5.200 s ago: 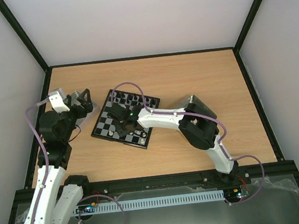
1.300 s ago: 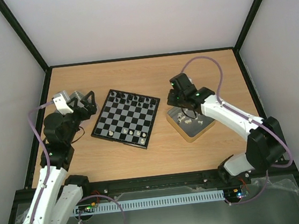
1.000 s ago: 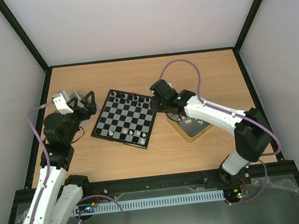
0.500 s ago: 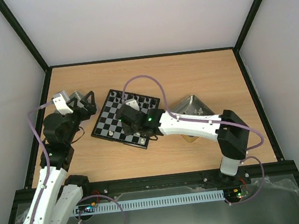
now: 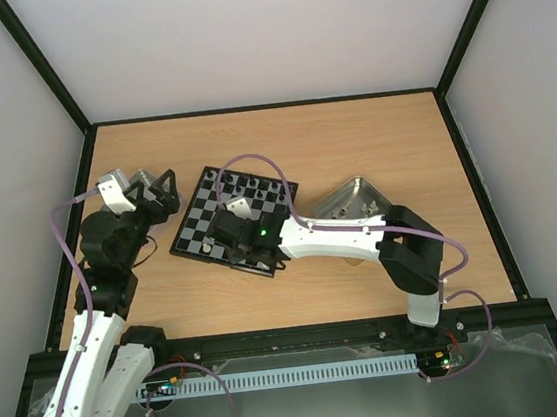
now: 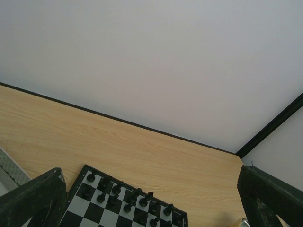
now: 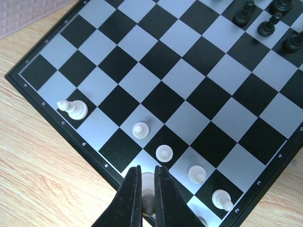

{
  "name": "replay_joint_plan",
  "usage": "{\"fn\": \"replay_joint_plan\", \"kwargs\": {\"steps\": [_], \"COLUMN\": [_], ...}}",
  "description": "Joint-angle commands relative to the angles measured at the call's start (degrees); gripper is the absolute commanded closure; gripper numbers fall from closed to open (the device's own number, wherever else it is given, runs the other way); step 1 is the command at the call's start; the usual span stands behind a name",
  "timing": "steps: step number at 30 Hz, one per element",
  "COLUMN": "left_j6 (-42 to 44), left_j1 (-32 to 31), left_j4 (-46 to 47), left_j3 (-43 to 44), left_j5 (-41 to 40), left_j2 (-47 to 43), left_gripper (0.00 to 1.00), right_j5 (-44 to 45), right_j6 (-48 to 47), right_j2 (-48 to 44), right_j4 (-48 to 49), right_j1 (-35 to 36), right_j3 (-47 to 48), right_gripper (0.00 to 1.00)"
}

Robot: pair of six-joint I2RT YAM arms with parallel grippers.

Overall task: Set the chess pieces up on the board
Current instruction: Place the chess piece on the chessboard.

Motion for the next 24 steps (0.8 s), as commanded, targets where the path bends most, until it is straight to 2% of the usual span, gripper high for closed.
{"fn": "replay_joint_plan", "kwargs": {"steps": [1,10,24], "left_j6": [0.89,0.86,0.73], "left_j1": [0.49,0.58,0.59], "left_j4": [1.1,1.19,1.11], "left_j3": [-0.04,-0.06,0.0], "left_j5": [0.38,0.38,0.38], "left_j2": [-0.29,-0.12,-0.19], "left_gripper": [0.01,0.01,0.01], "right_j5": [0.59,-2.01,0.55], "right_j6": [-1.0,-1.48,-0.74], "right_j2": [2.6,5.36,8.43], "right_j4": [-1.19,0.23,1.49], "right_j1": [0.45,0.8,0.8], "right_j3": [1.28,1.07,1.02], "right_gripper": [0.98,0.98,0.97]}}
